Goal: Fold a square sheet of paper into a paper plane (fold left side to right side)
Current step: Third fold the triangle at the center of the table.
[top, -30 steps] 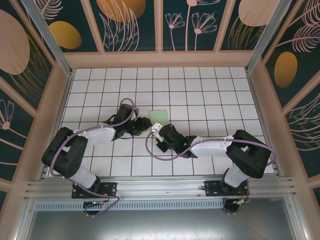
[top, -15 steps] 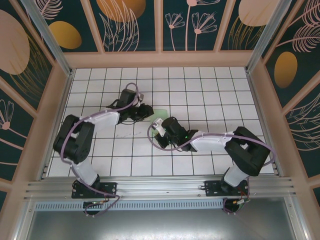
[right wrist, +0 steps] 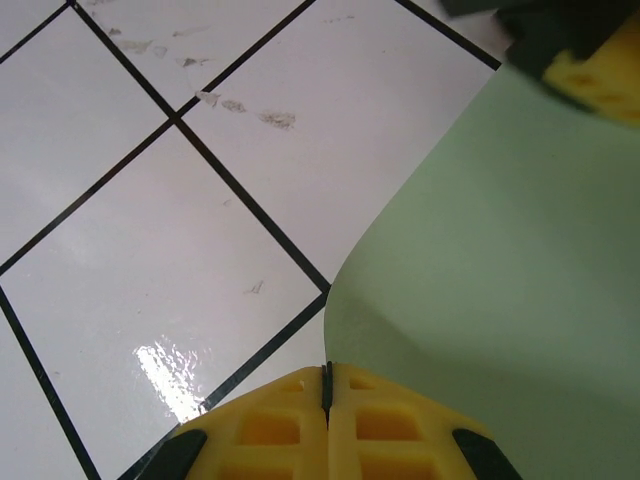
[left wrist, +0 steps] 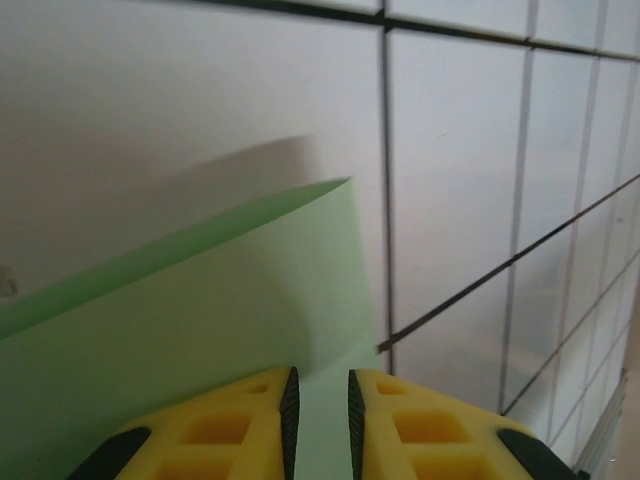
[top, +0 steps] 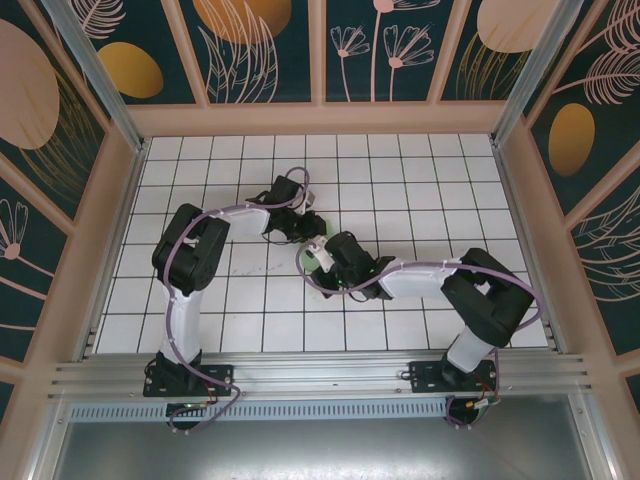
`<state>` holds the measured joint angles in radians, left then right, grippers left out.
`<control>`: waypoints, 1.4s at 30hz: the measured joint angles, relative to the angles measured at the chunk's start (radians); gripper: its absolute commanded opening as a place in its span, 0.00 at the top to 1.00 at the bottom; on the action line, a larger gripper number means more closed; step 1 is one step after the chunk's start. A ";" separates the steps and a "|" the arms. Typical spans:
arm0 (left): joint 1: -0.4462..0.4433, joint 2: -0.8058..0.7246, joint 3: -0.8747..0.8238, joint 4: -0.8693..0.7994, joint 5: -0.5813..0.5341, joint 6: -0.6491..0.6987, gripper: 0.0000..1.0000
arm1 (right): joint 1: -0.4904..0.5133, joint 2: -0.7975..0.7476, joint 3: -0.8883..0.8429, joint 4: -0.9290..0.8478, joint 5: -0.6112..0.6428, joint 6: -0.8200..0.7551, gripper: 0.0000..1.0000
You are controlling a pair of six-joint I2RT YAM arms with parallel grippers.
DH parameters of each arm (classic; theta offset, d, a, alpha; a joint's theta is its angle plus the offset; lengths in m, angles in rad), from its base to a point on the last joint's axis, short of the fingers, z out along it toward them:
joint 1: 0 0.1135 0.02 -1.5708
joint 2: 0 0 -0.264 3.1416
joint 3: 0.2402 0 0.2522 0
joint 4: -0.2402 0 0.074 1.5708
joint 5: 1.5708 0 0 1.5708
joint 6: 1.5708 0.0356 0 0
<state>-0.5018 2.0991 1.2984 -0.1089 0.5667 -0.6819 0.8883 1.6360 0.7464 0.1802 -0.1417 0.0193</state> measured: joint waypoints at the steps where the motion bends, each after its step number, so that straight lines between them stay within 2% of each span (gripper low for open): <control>1: 0.000 0.005 0.000 -0.008 -0.002 0.003 0.78 | -0.006 0.000 0.002 0.000 -0.009 0.006 1.00; 9: 0.000 0.008 0.002 -0.012 -0.006 0.026 0.80 | -0.075 0.000 0.007 -0.014 -0.070 0.046 1.00; 19: 0.000 0.008 0.001 -0.012 -0.010 0.027 0.81 | -0.152 0.063 0.073 -0.077 -0.085 0.100 1.00; 42: -0.002 0.008 0.000 -0.012 -0.017 0.027 0.82 | -0.195 0.102 0.105 -0.111 -0.061 0.148 1.00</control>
<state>-0.5034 2.1075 1.2987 -0.1207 0.5495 -0.6548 0.6933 1.7378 0.8516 0.0696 -0.2031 0.1677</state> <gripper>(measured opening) 0.184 0.060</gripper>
